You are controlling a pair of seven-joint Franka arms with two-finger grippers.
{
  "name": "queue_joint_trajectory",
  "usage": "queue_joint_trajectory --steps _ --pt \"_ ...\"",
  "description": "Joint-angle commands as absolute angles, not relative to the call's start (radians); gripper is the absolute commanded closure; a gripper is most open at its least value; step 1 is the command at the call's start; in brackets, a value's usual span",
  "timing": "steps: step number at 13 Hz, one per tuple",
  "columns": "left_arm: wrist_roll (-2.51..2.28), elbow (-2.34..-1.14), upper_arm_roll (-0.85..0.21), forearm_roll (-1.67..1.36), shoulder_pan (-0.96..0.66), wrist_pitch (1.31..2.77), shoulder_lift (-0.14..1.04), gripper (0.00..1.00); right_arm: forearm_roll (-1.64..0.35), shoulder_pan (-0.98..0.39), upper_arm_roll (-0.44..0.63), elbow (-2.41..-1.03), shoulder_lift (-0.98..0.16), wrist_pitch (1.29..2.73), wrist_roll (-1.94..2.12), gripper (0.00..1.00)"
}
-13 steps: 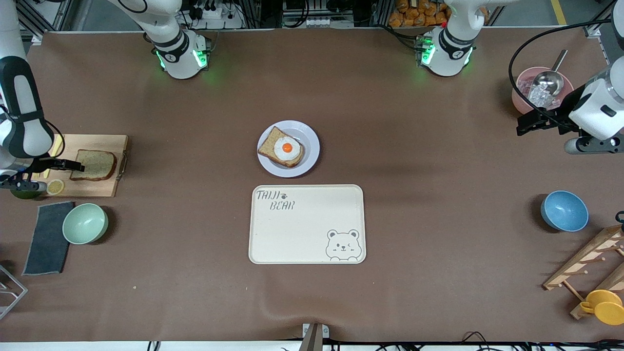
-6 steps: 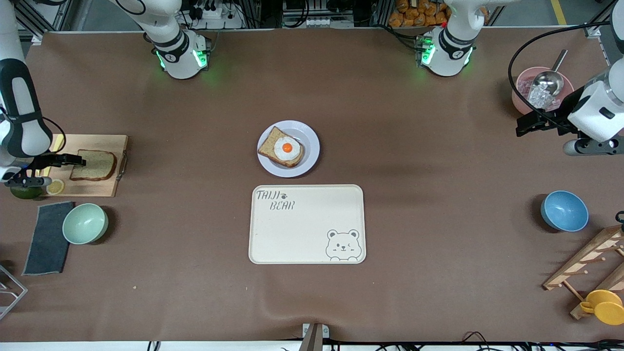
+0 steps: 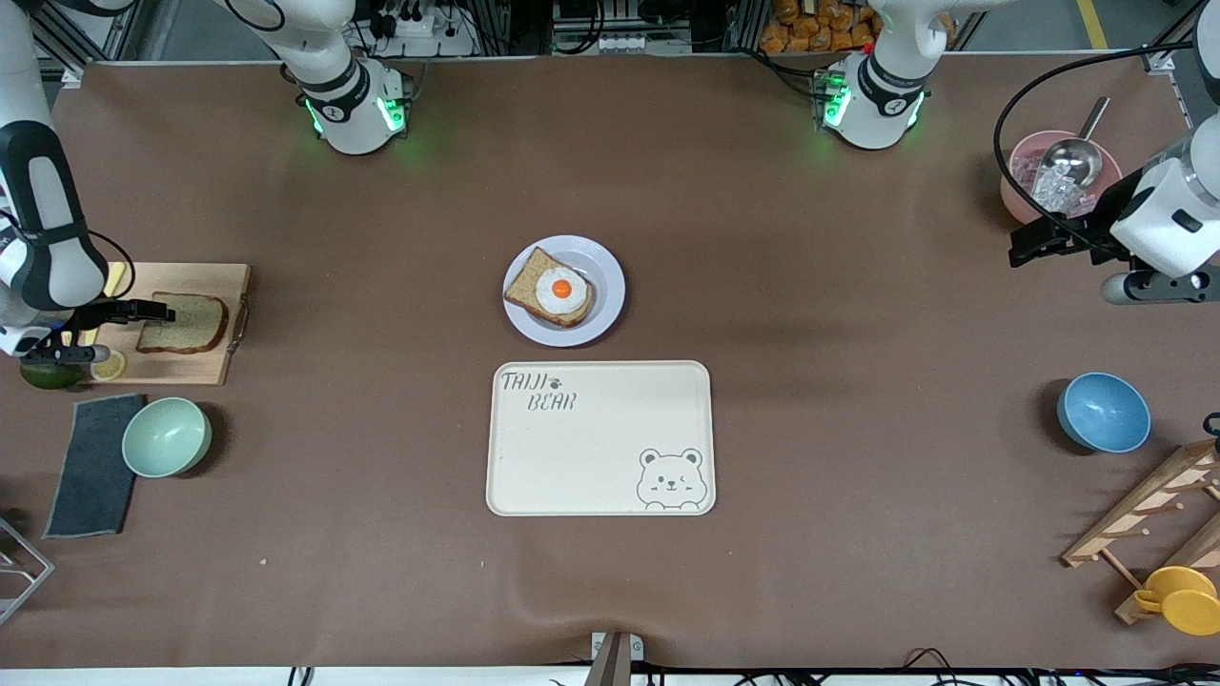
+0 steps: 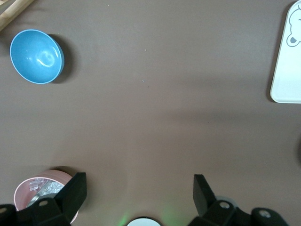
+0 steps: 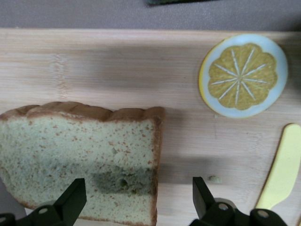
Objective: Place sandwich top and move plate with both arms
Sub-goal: 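Grasp the bread slice edge with the right gripper and lift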
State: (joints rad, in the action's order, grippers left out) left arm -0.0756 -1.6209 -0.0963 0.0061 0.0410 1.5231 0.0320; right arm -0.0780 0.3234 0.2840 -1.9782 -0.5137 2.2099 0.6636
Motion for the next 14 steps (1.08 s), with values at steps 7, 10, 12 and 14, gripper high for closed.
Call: queue_joint_trajectory --steps 7,10,12,14 --pt "-0.084 -1.608 -0.1 0.002 0.044 1.52 0.04 0.0 -0.1 0.35 0.272 -1.964 -0.531 2.194 0.692 1.0" --pt "-0.084 -1.608 -0.1 0.002 0.043 1.52 0.046 0.0 -0.1 0.348 0.27 -1.957 -0.528 2.194 0.693 1.0" --pt "-0.086 -1.606 -0.1 0.002 0.043 1.52 0.046 0.0 -0.1 0.345 0.268 -1.945 -0.52 2.194 0.693 1.0" --pt "-0.086 -1.606 -0.1 0.002 0.043 1.52 0.046 0.0 -0.1 0.338 0.267 -1.941 -0.505 2.192 0.693 1.0"
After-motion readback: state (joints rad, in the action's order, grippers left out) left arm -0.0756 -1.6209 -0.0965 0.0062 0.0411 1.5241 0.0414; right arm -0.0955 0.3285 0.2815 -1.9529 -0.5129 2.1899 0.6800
